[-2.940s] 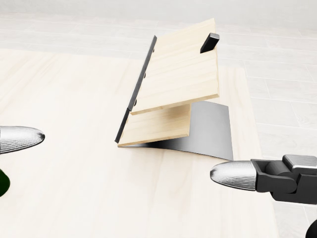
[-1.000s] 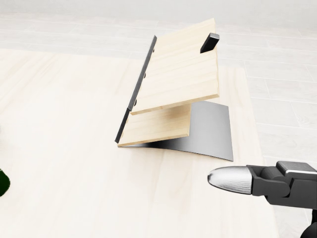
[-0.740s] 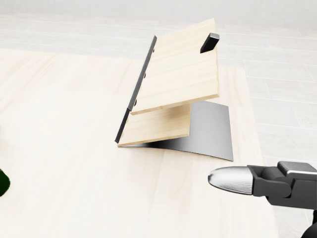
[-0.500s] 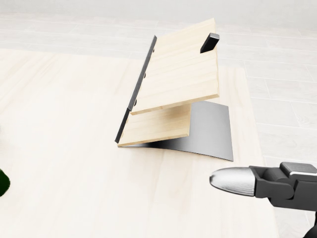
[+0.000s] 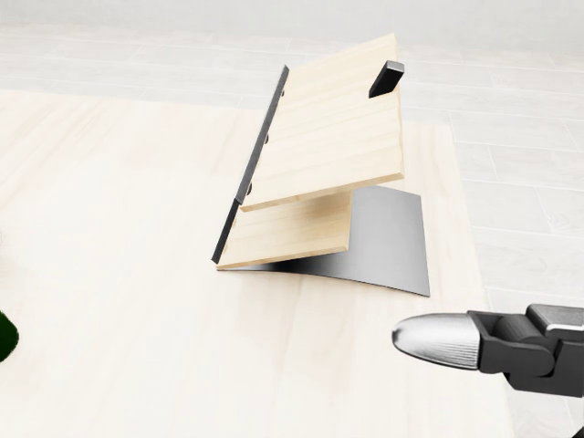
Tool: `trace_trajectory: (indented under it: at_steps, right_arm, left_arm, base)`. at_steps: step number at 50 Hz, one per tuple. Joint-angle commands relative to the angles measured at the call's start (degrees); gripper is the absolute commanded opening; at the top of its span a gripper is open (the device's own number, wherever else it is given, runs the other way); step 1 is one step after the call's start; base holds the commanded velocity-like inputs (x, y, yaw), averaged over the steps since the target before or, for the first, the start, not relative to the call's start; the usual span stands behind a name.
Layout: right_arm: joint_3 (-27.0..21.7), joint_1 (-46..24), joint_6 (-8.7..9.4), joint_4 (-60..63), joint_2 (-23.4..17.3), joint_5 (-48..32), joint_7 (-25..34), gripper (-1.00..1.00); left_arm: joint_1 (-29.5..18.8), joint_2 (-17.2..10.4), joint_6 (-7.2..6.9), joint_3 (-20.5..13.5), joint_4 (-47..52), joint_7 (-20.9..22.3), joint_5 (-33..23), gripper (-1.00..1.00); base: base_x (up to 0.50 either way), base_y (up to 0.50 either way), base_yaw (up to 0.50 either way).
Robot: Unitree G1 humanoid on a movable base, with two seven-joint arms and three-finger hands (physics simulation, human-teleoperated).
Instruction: Put the wine bottle on the wine rack.
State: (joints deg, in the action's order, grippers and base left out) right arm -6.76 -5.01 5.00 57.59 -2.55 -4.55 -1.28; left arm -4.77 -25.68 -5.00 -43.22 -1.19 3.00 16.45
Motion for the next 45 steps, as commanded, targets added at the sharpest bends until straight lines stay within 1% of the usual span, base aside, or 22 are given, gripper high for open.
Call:
trace_trajectory:
  at_steps: [1, 13, 28, 33, 45]
  right_arm:
    - [0.11, 0.42, 0.00, 0.73, 0.05, -0.05, -0.07, 1.00]
    - [0.88, 1.77, 0.00, 1.25, 0.55, -0.41, -0.04, 1.00]
    - [0.95, 1.46, 0.00, 0.63, 0.65, -0.32, 0.02, 1.00]
    - [1.07, 1.56, 0.00, 0.48, 0.67, -0.40, -0.06, 1.00]
    - [1.18, 1.99, 0.00, 0.96, 0.77, -0.37, 0.04, 1.00]
  left_arm:
    - [-1.22, -1.33, 0.00, 3.24, -5.23, -1.35, 0.02, 1.00]
    - [-2.59, -2.14, 0.00, 5.99, -5.55, -2.19, -1.27, 1.00]
    - [-6.33, -3.67, 0.00, 8.87, -10.56, -3.56, -3.43, 1.00]
    - [-7.16, -3.98, 0.00, 9.36, -13.23, -4.04, -3.47, 1.00]
    - [-6.98, -4.39, 0.00, 9.80, -15.34, -4.65, -3.13, 1.00]
  base:
    - [0.00, 0.00, 0.00]
    - [0.00, 0.00, 0.00]
    - [0.00, 0.00, 0.00]
    - [0.00, 0.00, 0.00]
    - [0.00, 0.00, 0.00]
